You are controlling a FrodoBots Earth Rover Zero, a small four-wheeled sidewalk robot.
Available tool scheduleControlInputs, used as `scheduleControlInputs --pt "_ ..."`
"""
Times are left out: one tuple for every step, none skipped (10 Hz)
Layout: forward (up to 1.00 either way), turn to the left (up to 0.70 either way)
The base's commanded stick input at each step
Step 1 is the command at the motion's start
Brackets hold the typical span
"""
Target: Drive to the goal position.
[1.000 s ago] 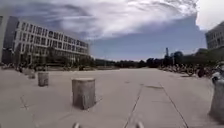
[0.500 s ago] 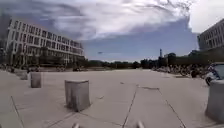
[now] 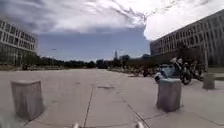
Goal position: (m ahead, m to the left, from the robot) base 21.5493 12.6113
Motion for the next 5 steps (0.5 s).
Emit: scheduleControlInputs --pt "0.0 -0.7" --pt "0.0 -0.7" --pt "0.0 -0.7" --pt "0.0 -0.7" --pt "0.0 -0.7"
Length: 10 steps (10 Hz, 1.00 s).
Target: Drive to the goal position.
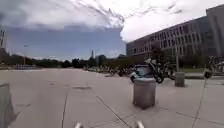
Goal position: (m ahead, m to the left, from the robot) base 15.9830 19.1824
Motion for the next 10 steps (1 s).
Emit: scheduleControlInputs --pt "0.0 -0.7" --pt "0.0 -0.7" --pt "0.0 -0.7" --pt "0.0 -0.7" --pt "0.0 -0.7" --pt "0.0 -0.23" --pt "0.0 0.04" --pt "0.0 0.04" --pt "0.0 0.04" --pt "0.0 0.04"
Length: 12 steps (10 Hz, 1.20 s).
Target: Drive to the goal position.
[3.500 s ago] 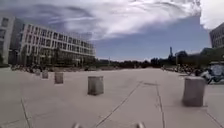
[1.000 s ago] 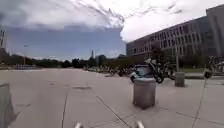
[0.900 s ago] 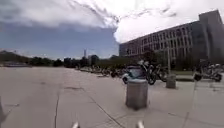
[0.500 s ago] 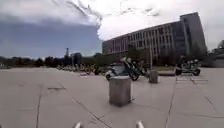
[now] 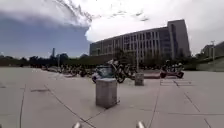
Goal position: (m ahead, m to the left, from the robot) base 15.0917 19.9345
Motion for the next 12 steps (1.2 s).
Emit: scheduleControlInputs --pt "0.0 0.04" --pt "0.0 0.04" --pt "0.0 0.04" --pt "0.0 0.04" --pt "0.0 0.04" --pt "0.0 0.04" --pt "0.0 0.04" --pt "0.0 0.04" --pt "0.0 0.04" --pt "0.0 0.04" --pt "0.0 0.04" --pt "0.0 0.04"
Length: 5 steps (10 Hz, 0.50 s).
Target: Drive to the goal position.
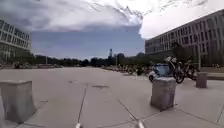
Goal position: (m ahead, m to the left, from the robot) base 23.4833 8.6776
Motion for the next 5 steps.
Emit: scheduleControlInputs --pt "0.0 0.04" --pt "0.0 0.04" --pt "0.0 0.04" --pt "0.0 0.04" --pt "0.0 0.04"
